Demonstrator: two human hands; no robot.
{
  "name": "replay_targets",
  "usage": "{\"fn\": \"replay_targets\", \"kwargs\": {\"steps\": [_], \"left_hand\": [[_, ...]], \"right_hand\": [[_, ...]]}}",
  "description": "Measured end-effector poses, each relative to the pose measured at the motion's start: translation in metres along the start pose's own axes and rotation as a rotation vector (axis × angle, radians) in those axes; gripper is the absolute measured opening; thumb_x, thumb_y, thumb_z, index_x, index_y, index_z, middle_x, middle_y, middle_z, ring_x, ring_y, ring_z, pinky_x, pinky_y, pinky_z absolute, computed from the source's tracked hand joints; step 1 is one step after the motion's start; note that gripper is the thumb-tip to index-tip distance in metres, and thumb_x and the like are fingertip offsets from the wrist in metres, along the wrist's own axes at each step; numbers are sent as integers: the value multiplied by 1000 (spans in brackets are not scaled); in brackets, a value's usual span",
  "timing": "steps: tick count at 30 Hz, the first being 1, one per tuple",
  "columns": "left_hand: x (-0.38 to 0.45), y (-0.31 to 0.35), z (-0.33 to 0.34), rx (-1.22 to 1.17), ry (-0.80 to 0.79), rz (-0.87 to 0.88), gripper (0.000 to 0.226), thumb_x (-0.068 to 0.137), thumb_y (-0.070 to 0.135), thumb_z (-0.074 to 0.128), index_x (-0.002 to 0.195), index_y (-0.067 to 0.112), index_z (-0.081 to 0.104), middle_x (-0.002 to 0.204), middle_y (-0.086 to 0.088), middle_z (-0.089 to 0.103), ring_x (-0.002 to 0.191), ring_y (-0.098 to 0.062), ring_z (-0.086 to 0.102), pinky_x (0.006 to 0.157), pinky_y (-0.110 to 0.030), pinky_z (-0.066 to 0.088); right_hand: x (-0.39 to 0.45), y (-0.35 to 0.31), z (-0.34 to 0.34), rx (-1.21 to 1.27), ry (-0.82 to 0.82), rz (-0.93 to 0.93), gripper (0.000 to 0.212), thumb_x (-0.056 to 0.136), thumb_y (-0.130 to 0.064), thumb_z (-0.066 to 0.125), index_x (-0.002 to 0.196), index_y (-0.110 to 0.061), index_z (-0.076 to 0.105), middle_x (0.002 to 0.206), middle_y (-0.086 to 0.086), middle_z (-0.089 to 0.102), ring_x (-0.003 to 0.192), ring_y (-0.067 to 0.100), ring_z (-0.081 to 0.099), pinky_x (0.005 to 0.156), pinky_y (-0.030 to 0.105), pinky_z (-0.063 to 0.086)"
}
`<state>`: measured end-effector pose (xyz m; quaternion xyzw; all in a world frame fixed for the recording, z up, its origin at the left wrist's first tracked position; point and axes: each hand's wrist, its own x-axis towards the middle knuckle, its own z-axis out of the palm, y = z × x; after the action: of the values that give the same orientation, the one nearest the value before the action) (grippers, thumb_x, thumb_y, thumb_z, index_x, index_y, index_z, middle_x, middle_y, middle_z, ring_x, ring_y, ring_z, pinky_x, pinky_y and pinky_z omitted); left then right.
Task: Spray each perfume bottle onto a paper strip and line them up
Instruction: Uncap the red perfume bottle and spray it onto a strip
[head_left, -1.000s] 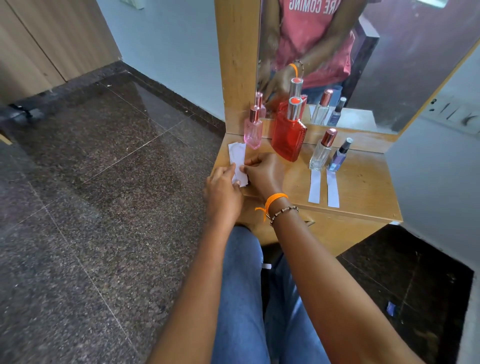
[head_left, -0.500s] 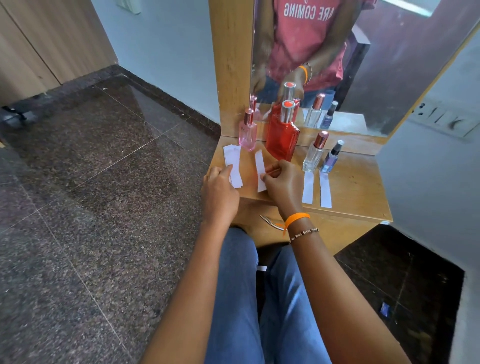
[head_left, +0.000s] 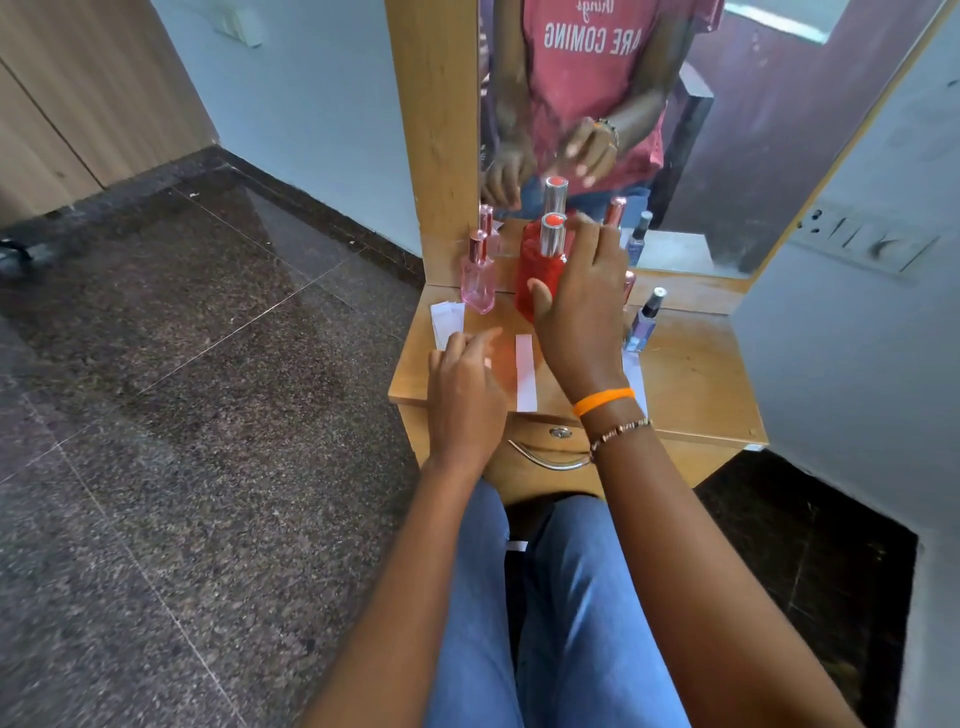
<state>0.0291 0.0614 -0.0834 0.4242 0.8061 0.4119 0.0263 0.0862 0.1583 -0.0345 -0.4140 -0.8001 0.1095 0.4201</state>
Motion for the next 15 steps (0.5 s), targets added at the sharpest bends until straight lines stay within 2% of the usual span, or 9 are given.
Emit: {"fn": "replay_targets", "kwargs": {"steps": [3, 6, 8, 12, 15], "left_hand": [[-1, 4, 1, -85, -21, -15, 44, 87, -3, 42, 124, 16, 57, 112, -6, 59, 106, -25, 51, 90, -24, 34], [0, 5, -1, -189, -50, -18, 43, 87, -3, 43, 121, 17, 59, 105, -2, 58, 104, -25, 53, 91, -33, 42], [0, 6, -2, -209, -56, -17, 42, 86, -2, 44, 119, 17, 60, 104, -3, 58, 103, -24, 54, 91, -37, 44], [2, 9, -7, -269, -53, -54, 40, 86, -3, 47, 118, 16, 61, 100, 0, 55, 97, -19, 56, 91, -39, 45], [1, 18, -12, -343, -62, -54, 46, 85, 7, 59, 129, 17, 51, 110, 3, 51, 100, -11, 52, 95, -34, 44]], "right_hand": [[29, 5, 20, -118, -20, -38, 60, 74, 6, 58, 130, -5, 39, 120, 18, 52, 101, 36, 54, 85, 41, 46], [39, 11, 35, -254, -85, -29, 49, 81, 2, 51, 128, -5, 39, 106, 19, 60, 89, 40, 60, 68, 42, 46], [40, 14, 38, -296, -117, -36, 47, 84, 1, 50, 129, -6, 37, 101, 19, 62, 88, 39, 61, 65, 40, 44], [36, 11, 30, -212, -124, -34, 53, 83, -1, 55, 131, -4, 35, 103, 21, 62, 91, 40, 60, 67, 40, 44], [21, 3, 7, -138, -93, -64, 46, 80, -2, 56, 122, -4, 39, 92, 17, 63, 85, 39, 59, 60, 36, 33]]}}
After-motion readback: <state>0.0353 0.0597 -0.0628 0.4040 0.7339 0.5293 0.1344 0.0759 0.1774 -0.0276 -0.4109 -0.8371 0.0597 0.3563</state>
